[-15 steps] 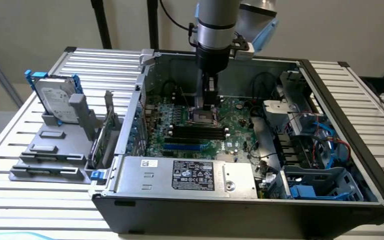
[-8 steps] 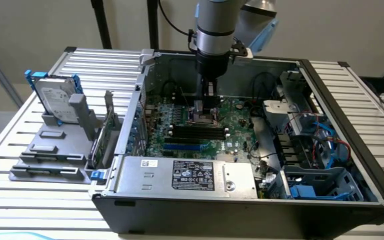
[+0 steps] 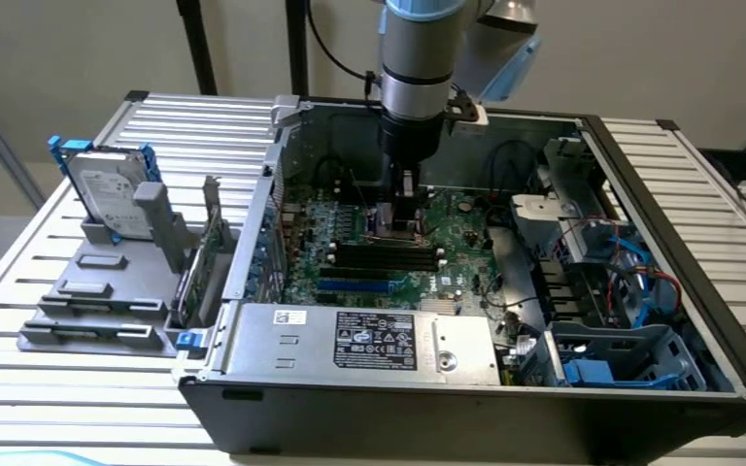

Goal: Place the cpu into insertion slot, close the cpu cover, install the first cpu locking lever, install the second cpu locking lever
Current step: 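Place the cpu into insertion slot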

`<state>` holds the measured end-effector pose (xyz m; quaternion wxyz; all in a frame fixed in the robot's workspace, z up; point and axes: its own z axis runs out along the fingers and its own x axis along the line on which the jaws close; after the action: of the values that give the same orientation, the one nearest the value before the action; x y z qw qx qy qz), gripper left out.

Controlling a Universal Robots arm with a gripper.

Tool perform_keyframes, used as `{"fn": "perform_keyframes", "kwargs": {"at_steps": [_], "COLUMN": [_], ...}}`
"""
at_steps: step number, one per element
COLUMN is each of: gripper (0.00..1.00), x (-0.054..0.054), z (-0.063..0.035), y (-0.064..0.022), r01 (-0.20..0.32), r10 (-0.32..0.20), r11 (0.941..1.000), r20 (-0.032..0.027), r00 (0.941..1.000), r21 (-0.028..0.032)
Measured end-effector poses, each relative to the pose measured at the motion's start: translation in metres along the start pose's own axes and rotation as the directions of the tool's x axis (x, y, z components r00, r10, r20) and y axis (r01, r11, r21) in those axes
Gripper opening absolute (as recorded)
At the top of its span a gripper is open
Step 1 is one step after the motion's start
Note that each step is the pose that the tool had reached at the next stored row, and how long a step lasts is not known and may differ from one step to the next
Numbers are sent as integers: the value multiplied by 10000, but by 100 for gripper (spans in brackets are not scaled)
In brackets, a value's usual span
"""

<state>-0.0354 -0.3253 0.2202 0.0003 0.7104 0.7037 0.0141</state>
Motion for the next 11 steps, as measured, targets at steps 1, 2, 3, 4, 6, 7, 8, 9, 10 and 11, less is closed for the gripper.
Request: {"fn": "perform_keyframes", "kwargs": {"at_steps": [1,2,3,4,6,7,8,9,10,11], "gripper": [54,54,54,54,54,54,54,54,54,54], "x": [-2,-4,-5,-5,-6,-5,-5,-5,-5,-5], "z": [18,31,42,46,46,47,50,54,56,60], "y": [0,0,0,2,3,3,5,6,8,9], "r01": [0,0,-1,-1,-2,-3,-2,-1,-1,-1], "r10": [0,0,1,1,2,3,2,1,1,1], "r11": [10000,10000,10000,10000,10000,10000,10000,10000,10000,10000], "r20": [-1,0,0,1,4,3,1,-1,-1,0], "r00": [10000,10000,10000,10000,10000,10000,10000,10000,10000,10000], "r21": [6,16,27,38,42,42,41,39,40,40]}}
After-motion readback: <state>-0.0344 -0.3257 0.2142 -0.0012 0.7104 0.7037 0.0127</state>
